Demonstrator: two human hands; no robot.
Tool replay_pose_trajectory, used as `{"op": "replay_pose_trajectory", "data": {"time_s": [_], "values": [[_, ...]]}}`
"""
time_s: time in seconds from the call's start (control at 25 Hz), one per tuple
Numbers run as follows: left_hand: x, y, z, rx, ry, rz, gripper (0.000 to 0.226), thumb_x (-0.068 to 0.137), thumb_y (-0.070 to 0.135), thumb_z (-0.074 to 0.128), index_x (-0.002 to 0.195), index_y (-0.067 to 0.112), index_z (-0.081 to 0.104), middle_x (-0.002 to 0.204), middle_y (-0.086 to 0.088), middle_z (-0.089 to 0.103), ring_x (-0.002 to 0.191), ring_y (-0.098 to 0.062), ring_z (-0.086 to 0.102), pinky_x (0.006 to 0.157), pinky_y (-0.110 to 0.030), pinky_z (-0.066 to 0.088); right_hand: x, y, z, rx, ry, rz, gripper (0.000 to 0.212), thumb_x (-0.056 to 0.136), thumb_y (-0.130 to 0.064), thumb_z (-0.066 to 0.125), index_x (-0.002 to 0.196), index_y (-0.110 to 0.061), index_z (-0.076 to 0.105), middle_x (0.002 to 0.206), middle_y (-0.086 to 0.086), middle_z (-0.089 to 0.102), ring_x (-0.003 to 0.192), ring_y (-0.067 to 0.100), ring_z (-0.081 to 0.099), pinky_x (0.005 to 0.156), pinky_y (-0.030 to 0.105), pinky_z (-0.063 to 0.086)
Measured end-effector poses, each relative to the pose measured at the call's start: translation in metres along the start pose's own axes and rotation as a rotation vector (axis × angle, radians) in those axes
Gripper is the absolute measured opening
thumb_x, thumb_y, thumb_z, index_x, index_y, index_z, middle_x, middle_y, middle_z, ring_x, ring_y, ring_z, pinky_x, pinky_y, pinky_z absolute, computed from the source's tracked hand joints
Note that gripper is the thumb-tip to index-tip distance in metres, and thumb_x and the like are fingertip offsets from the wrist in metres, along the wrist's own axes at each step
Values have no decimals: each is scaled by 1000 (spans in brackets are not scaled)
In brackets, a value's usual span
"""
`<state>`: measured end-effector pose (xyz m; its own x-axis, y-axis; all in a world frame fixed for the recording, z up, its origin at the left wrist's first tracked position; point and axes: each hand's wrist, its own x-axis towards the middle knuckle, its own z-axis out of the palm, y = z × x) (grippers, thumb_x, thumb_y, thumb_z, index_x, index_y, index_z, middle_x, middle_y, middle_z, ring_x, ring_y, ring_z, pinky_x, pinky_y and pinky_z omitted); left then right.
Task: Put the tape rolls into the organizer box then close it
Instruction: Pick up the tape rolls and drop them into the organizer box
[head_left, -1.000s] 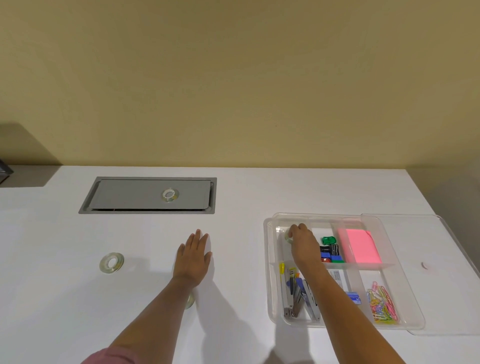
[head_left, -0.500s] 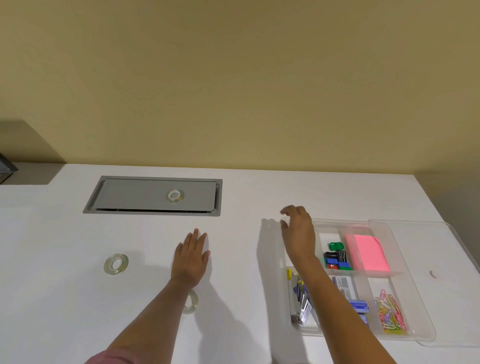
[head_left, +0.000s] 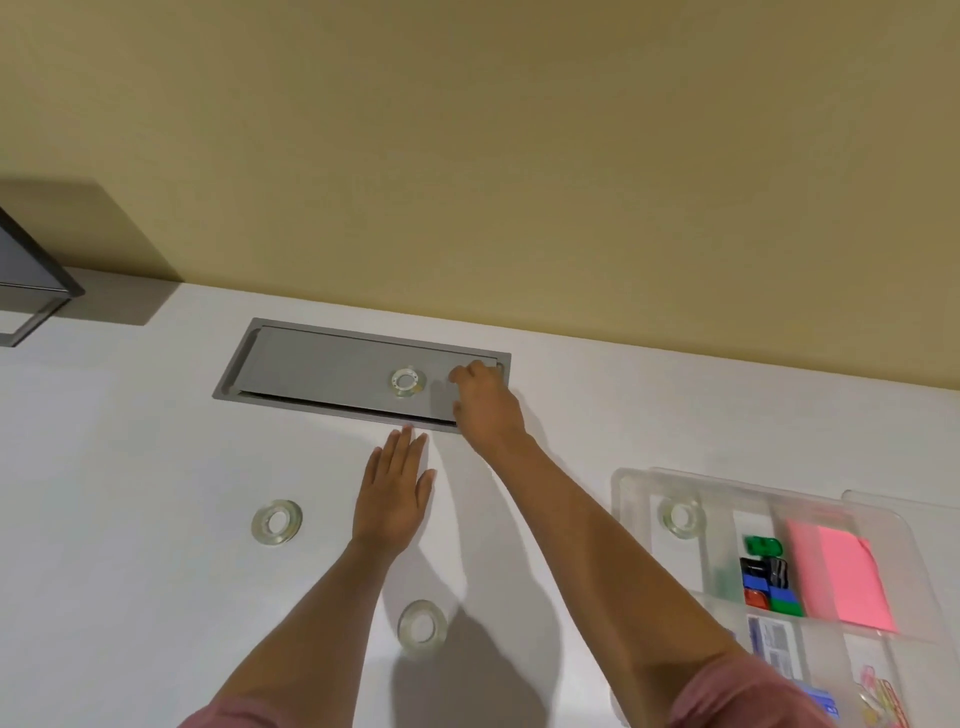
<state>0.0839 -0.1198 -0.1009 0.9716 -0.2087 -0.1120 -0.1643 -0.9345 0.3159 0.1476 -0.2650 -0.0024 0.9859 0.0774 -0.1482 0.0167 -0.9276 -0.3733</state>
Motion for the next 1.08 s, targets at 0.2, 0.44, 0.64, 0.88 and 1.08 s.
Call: {"op": "replay_pose_trajectory", "data": {"time_s": [0.2, 0.44, 0.64, 0.88, 1.08], "values": [[8, -12, 4, 32, 23, -2, 60, 95, 50, 13, 147, 20, 21, 157, -3, 23, 146, -17, 11, 116, -25, -9, 39, -19, 29, -44, -91, -75, 49, 90, -1, 55, 137, -7, 41, 136, 14, 47, 122, 29, 45, 93, 36, 46], [7, -11, 5, -4, 80, 20, 61, 94, 49, 11, 148, 21, 10, 157, -2, 21, 146, -17, 11, 122, -31, -5, 68, -39, 48, -55, -137, -151, 58, 90, -16, 60, 142, -12, 35, 145, 12, 39, 130, 30, 40, 106, 37, 39], [7, -10, 4, -25, 91, 18, 63, 94, 52, 5, 148, 20, 8, 158, -2, 19, 147, -18, 10, 123, -33, -3, 72, -41, 58, -98, -132, -168, 44, 93, -7, 53, 137, -13, 46, 141, 12, 46, 126, 29, 44, 102, 35, 42], [8, -16, 7, 1, 45, 10, 61, 95, 50, 4, 148, 20, 12, 158, 0, 17, 146, -17, 8, 116, -26, -9, 58, -26, 38, 41, -8, -75, 42, 91, -7, 56, 133, -13, 52, 136, 12, 51, 124, 28, 45, 93, 37, 49], [0, -19, 5, 39, 4, 44, 75, 86, 57, -18, 148, 20, 4, 159, 0, 6, 147, -20, 4, 119, -27, -11, 18, 8, 10, 85, 86, 32, 41, 93, -14, 56, 133, -14, 50, 137, 9, 51, 126, 28, 46, 96, 36, 48]]}}
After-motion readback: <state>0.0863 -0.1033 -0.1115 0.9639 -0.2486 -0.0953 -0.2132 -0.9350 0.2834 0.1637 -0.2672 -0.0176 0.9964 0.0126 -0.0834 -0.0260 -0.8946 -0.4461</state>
